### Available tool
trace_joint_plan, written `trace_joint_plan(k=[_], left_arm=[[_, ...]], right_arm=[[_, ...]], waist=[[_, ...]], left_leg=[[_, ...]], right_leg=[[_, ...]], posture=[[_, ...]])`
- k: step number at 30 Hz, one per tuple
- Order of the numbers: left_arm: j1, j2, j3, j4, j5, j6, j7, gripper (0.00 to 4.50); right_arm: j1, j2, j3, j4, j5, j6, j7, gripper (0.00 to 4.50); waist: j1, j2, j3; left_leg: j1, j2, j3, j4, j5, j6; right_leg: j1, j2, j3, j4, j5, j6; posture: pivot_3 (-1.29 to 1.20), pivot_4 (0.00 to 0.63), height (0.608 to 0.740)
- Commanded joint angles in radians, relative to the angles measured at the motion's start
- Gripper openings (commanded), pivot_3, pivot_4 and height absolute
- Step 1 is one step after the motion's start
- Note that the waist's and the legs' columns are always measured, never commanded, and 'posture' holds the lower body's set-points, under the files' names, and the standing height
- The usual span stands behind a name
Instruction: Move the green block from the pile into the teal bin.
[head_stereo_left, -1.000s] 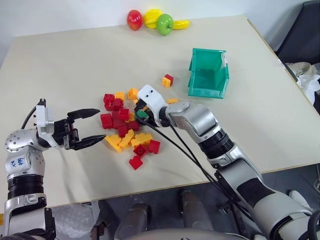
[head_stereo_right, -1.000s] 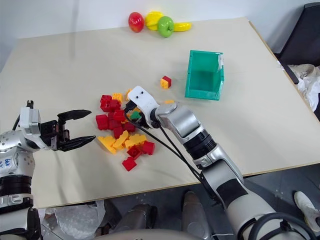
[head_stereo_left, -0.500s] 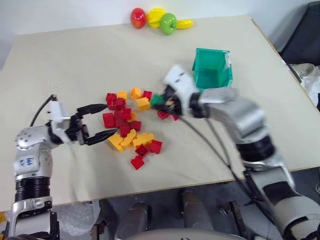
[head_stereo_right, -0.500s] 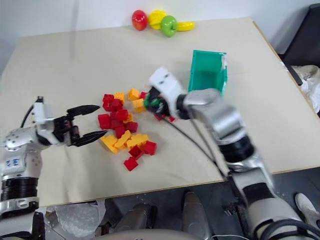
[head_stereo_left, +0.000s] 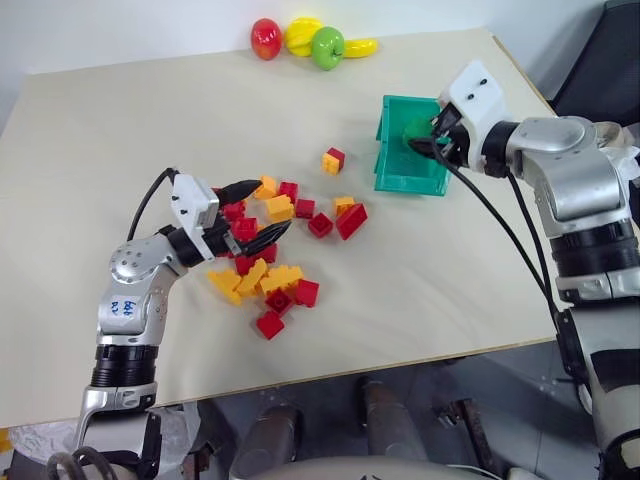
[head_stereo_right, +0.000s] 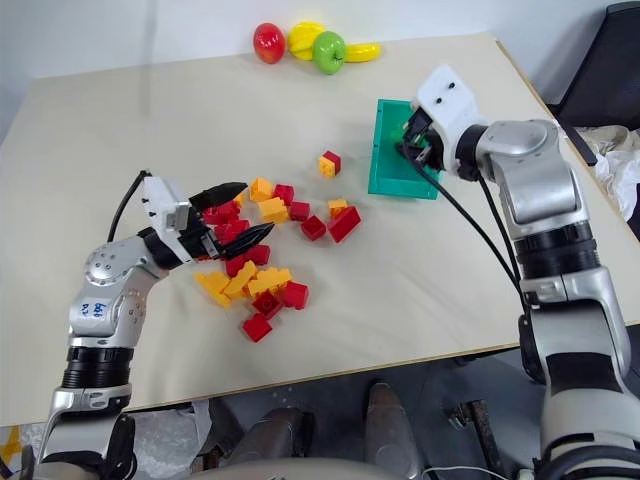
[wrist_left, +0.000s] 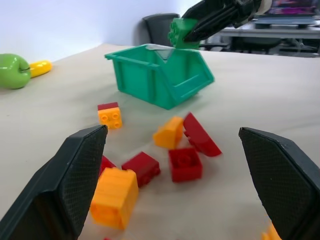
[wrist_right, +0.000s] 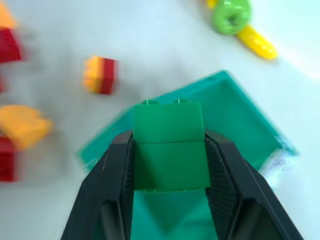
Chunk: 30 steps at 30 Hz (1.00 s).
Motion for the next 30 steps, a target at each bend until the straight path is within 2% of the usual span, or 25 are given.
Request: trace_joint_plan(k=[1, 6, 11, 14, 17, 20, 25, 27, 30], left_arm=[[-0.051, -0.007, -0.051, -0.031, 0.047, 0.018, 0.038, 4.50], [-0.087, -0.027, -0.055, -0.019, 0.003, 0.028, 0.008, 4.50], [-0.104, -0.035, -0.034, -0.008, -0.035, 0.029, -0.010, 4.50], [-0.108, -0.029, -0.016, 0.001, -0.059, 0.020, -0.030, 4.50], [-0.094, -0.010, 0.015, 0.004, -0.095, 0.052, -0.046, 4.50], [-0.060, 0.020, 0.078, 0.003, -0.143, 0.059, -0.071, 4.50], [0.037, 0.137, 0.199, -0.012, -0.179, 0.089, -0.088, 4.50], [0.102, 0.186, 0.257, -0.015, -0.219, 0.076, -0.167, 4.50], [0.168, 0.240, 0.295, 0.000, -0.251, 0.102, -0.234, 4.50]], right_arm=[[-0.096, 0.039, -0.014, 0.250, -0.064, -0.162, -0.040, 2.86], [-0.192, 0.075, -0.034, 0.453, -0.098, -0.281, -0.029, 4.39], [-0.220, 0.076, -0.047, 0.495, -0.109, -0.312, -0.006, 4.45], [-0.190, 0.064, -0.059, 0.418, -0.086, -0.281, 0.053, 4.45], [-0.089, 0.041, -0.088, 0.219, -0.034, -0.204, 0.137, 4.45], [0.083, 0.000, -0.142, -0.065, 0.076, -0.081, 0.235, 4.45], [0.486, -0.103, -0.288, -0.526, 0.330, 0.008, 0.412, 4.45], [0.655, -0.127, -0.365, -0.618, 0.421, 0.012, 0.471, 4.45], [0.777, -0.130, -0.419, -0.635, 0.454, -0.045, 0.501, 4.45]], waist=[[-0.001, 0.000, 0.000], [-0.002, 0.000, 0.000], [-0.003, 0.001, 0.000], [-0.002, 0.001, 0.000], [-0.001, 0.001, 0.000], [0.001, 0.001, 0.000], [0.006, 0.001, 0.001], [0.010, 0.001, 0.000], [0.012, 0.001, 0.000]], left_leg=[[0.000, 0.000, 0.000, 0.000, 0.000, 0.000], [0.000, 0.000, 0.000, -0.001, 0.000, 0.000], [-0.002, 0.000, 0.000, -0.001, 0.000, 0.000], [-0.002, 0.000, 0.000, 0.000, 0.000, 0.000], [-0.002, 0.001, -0.001, 0.000, 0.000, 0.000], [-0.003, 0.001, -0.001, 0.001, 0.000, 0.000], [-0.006, 0.000, -0.004, 0.002, 0.000, 0.000], [-0.012, -0.001, -0.004, 0.004, 0.000, 0.000], [-0.013, -0.001, -0.002, 0.008, 0.000, 0.000]], right_leg=[[0.000, 0.000, 0.000, 0.000, 0.000, 0.000], [0.000, 0.000, 0.000, -0.001, 0.000, 0.000], [-0.002, 0.000, 0.000, -0.001, 0.000, 0.000], [-0.002, 0.000, 0.000, -0.001, 0.000, 0.000], [-0.002, 0.000, -0.001, 0.000, 0.000, 0.000], [-0.002, 0.000, -0.001, 0.000, 0.000, 0.000], [-0.005, 0.000, -0.003, -0.001, 0.000, 0.000], [-0.009, -0.001, -0.003, 0.000, 0.000, 0.001], [-0.010, 0.000, -0.002, 0.001, 0.002, 0.001]], posture=[[0.00, 0.150, 0.740], [0.00, 0.150, 0.740], [0.00, 0.150, 0.740], [0.00, 0.150, 0.740], [0.00, 0.150, 0.740], [0.00, 0.150, 0.740], [0.00, 0.150, 0.740], [0.00, 0.150, 0.740], [0.00, 0.150, 0.740]])
